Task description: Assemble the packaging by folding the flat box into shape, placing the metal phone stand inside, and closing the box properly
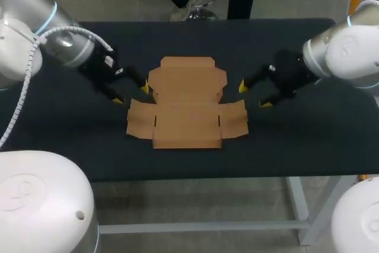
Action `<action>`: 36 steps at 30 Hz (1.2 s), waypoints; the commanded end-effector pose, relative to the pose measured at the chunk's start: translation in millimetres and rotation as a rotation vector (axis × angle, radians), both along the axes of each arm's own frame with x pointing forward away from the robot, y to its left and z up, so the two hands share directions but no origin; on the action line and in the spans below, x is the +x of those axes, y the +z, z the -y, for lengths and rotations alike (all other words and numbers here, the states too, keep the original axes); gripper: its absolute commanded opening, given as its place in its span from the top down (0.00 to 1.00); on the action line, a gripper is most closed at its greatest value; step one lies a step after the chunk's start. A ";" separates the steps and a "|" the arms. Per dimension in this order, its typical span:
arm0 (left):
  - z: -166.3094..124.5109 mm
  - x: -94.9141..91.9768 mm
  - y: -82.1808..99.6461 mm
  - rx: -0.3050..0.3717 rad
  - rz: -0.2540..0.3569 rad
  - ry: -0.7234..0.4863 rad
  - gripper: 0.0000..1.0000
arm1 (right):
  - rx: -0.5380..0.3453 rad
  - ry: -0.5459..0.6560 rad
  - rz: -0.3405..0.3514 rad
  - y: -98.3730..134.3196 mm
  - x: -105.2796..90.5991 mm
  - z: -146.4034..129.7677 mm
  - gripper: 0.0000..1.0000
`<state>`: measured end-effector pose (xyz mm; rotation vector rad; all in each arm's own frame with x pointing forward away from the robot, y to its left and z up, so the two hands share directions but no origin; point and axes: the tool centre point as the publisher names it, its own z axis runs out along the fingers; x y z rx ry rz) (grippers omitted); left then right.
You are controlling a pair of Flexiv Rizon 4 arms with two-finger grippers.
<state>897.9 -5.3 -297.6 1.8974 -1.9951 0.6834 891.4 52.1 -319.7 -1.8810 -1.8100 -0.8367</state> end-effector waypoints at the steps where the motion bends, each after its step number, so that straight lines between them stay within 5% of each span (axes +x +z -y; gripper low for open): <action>1: -0.7 12.3 5.6 0.014 -0.046 -0.026 0.00 | 0.092 0.048 -0.031 3.7 2.8 5.4 0.00; 13: -0.7 12.3 5.6 0.014 -0.046 -0.026 0.00 | 0.092 0.048 -0.031 3.7 2.8 5.4 0.00; 18: 3.4 18.9 1.2 -0.070 -0.052 -0.174 0.00 | 0.125 0.074 0.017 4.5 7.1 10.3 0.00; 25: 2.8 40.0 13.1 -0.086 -0.027 -0.215 0.00 | 0.189 0.094 0.055 -0.3 36.0 21.5 0.00; 36: -6.5 79.6 27.4 -0.104 0.010 -0.270 0.00 | 0.252 0.101 0.008 -19.0 84.3 11.3 0.00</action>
